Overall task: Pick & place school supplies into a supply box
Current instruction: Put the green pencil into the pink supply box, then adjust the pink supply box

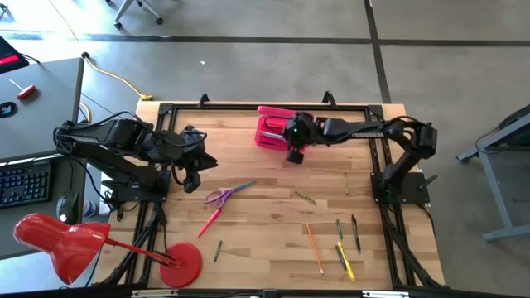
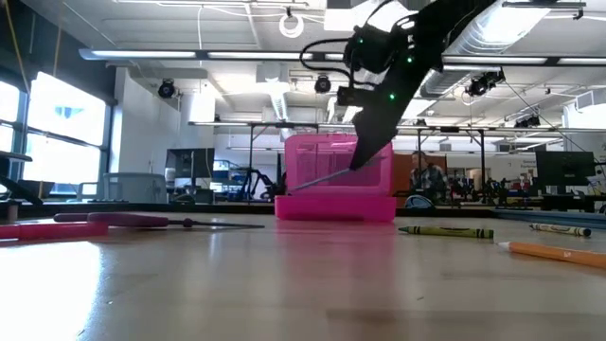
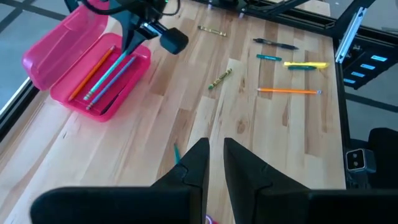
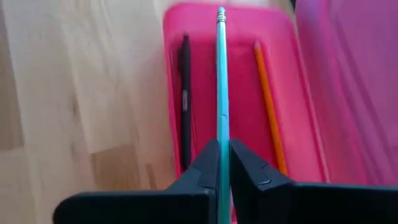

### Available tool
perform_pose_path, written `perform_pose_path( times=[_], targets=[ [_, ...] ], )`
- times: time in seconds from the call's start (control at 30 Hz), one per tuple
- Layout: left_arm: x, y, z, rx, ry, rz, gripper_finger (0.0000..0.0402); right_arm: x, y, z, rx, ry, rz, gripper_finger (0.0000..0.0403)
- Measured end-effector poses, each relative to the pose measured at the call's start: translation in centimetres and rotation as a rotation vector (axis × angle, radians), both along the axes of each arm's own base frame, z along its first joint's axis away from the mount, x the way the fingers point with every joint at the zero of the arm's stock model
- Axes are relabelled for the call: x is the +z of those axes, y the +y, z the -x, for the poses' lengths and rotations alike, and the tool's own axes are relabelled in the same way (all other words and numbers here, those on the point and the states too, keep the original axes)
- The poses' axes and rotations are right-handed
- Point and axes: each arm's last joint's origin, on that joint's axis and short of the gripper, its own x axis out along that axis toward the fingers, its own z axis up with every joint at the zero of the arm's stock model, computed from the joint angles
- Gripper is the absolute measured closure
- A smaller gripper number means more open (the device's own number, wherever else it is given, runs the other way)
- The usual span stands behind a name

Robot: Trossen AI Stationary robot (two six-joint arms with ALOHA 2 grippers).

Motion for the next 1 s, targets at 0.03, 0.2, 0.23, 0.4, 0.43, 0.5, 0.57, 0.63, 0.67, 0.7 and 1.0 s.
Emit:
perform_pose_path(
  times=[0.03,0.2,0.23,0.4,0.43,0.5,0.57,0.63,0.67,0.7,1.0],
  targets=[
    [0.0,0.0,0.0,0.000,0.000,0.000,0.0321,-0.2,-0.4,0.1,-0.013,0.007,-0.008,0.0399],
    [0.0,0.0,0.0,0.000,0.000,0.001,0.0321,-1.0,-1.9,0.1,-0.051,0.003,-0.016,0.0399],
    [0.0,0.0,0.0,0.000,-0.001,0.001,0.0321,-1.2,-2.2,0.0,-0.045,0.001,-0.011,0.0400],
    [0.0,0.0,0.0,-0.002,-0.001,0.002,0.0321,-2.1,-3.3,-0.4,-0.060,-0.031,0.000,0.0395],
    [0.0,0.0,0.0,-0.002,-0.001,0.002,0.0321,-2.2,-3.5,-0.4,-0.058,-0.035,-0.008,0.0390],
    [0.0,0.0,0.0,-0.003,-0.001,0.003,0.0321,-2.5,-3.6,-0.4,-0.048,-0.025,-0.017,0.0377],
    [0.0,0.0,0.0,-0.003,0.000,0.004,0.0321,-2.6,-3.6,-0.3,-0.027,-0.013,-0.028,0.0363],
    [0.0,0.0,0.0,-0.003,-0.001,0.004,0.0321,-2.6,-3.3,-0.5,-0.003,-0.007,-0.021,0.0348],
    [0.0,0.0,0.0,-0.003,0.000,0.004,0.0321,-2.5,-3.2,-0.5,0.005,-0.005,-0.009,0.0340],
    [0.0,0.0,0.0,-0.003,0.000,0.003,0.0321,-2.5,-3.1,-0.6,0.008,0.001,0.009,0.0333],
    [0.0,0.0,0.0,-0.003,-0.006,0.005,0.0321,-2.5,-2.2,-1.0,0.212,0.026,0.033,0.0314]
  ],
)
